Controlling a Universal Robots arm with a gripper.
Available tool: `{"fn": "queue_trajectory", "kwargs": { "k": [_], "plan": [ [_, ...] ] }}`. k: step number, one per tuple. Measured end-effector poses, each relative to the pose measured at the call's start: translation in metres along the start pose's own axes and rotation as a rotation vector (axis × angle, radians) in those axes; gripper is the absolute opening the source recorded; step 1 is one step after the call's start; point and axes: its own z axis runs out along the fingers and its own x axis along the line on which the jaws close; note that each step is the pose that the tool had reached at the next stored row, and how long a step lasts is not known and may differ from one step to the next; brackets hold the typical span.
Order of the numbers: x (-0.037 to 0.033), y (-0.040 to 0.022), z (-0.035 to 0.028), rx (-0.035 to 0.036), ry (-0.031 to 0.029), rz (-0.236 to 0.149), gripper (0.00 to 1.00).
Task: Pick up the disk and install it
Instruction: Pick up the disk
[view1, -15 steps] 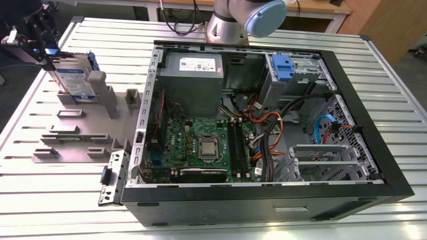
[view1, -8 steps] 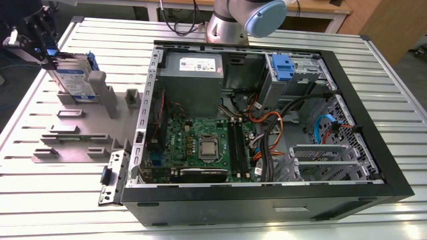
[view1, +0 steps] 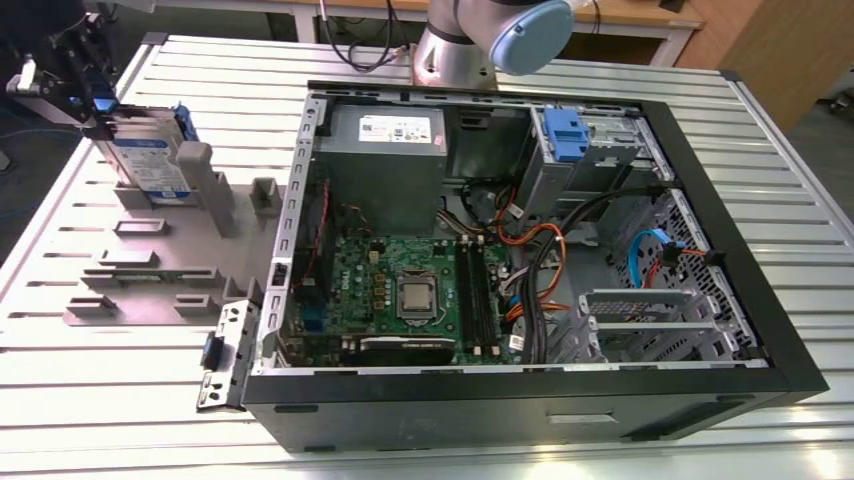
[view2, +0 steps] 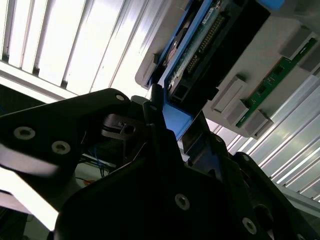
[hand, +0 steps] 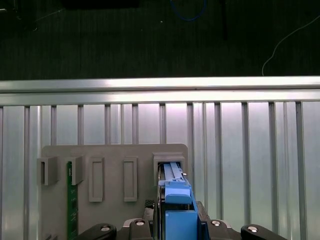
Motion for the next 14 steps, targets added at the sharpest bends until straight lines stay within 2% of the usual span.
{"fn": "queue_trajectory", "kwargs": {
  "k": [6, 7, 14],
  "plan": [
    [0.0000, 0.0000, 0.0000, 0.0000, 0.0000, 0.000, 0.43],
    [0.0000, 0.0000, 0.0001, 0.0001, 0.0000, 0.000, 0.49],
    [-0.0003, 0.0000, 0.0007, 0.0000, -0.0002, 0.000, 0.49]
  ]
}}
